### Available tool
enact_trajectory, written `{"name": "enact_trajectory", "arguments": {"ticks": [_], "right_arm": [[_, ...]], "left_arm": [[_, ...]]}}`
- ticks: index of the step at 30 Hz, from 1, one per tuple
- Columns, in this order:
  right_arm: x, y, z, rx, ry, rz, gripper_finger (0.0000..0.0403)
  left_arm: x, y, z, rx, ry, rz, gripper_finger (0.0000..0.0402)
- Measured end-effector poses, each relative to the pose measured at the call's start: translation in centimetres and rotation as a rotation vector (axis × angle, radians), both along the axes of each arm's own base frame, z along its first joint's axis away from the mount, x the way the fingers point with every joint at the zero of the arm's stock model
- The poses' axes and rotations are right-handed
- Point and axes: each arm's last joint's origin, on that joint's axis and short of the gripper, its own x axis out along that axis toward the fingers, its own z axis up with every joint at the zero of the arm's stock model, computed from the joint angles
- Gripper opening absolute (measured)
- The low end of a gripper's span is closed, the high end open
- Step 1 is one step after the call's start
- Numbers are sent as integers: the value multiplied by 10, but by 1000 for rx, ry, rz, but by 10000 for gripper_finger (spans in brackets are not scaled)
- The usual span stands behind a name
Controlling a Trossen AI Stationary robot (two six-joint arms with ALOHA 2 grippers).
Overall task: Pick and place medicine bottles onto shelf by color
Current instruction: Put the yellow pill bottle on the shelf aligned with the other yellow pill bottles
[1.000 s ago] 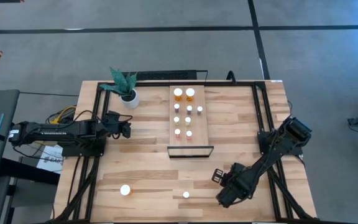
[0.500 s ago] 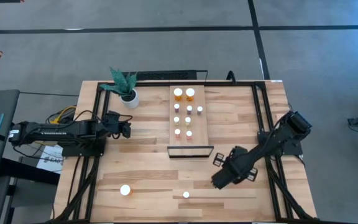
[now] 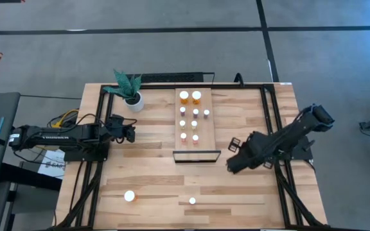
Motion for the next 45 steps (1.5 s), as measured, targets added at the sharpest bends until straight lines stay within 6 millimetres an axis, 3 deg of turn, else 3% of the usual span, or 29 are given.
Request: {"name": "enact_trajectory", "arguments": {"ticks": [9,15,20,29,37,45], "right_arm": [[6,-64,15,-60,-19,42,128],[22,-107,12,-34,-63,94,128],[42,-130,6,-26,-148,174,127],[81,-148,-22,56,-151,304,127],[117,-155,-19,54,-159,397,127],[146,-159,-31,77,-126,470,128]], "left_arm": [[0,0,0,0,0,0,91],[0,0,0,0,0,0,91],[0,0,0,0,-1,1,91],[0,0,0,-1,0,0,91],[0,0,0,-2,-1,-2,91],[0,0,0,-2,0,-1,91]]}}
